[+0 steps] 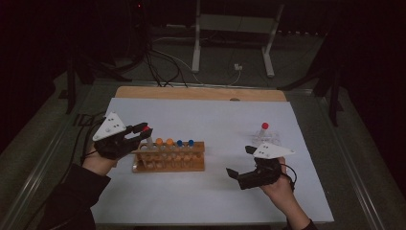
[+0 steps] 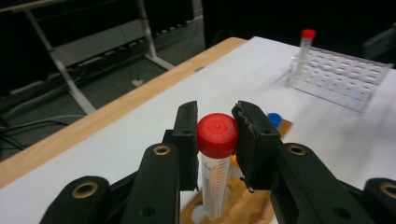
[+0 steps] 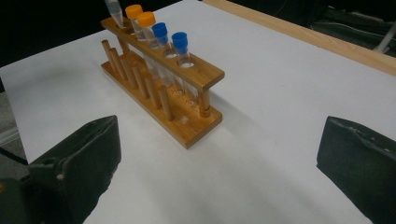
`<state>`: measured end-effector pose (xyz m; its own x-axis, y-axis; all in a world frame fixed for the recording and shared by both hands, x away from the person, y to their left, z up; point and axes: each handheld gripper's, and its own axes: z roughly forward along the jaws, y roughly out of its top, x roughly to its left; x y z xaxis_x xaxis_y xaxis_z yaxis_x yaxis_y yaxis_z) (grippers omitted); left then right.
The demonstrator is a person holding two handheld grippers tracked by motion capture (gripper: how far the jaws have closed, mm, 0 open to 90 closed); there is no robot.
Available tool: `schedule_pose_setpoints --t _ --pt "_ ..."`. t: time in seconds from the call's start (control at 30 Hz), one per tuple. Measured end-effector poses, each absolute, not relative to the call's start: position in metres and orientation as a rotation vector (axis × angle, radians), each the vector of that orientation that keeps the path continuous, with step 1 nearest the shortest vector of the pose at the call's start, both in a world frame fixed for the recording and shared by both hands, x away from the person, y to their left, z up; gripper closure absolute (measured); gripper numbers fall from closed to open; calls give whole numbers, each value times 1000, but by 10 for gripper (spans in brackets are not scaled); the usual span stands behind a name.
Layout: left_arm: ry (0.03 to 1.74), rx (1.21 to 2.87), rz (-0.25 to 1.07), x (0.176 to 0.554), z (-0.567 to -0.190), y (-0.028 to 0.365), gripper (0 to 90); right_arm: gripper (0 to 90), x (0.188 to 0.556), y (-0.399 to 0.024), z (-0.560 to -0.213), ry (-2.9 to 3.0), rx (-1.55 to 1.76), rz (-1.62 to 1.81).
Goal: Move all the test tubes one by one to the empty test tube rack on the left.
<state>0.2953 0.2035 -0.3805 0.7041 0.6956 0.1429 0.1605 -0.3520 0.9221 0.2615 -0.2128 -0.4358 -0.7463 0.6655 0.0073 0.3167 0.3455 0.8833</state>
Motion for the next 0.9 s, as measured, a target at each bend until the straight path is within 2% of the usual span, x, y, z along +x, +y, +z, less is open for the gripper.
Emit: schedule_pose_setpoints --t 0.9 --pt "758 1934 580 315 -447 202 719 0 261 -218 -435 2248 872 1373"
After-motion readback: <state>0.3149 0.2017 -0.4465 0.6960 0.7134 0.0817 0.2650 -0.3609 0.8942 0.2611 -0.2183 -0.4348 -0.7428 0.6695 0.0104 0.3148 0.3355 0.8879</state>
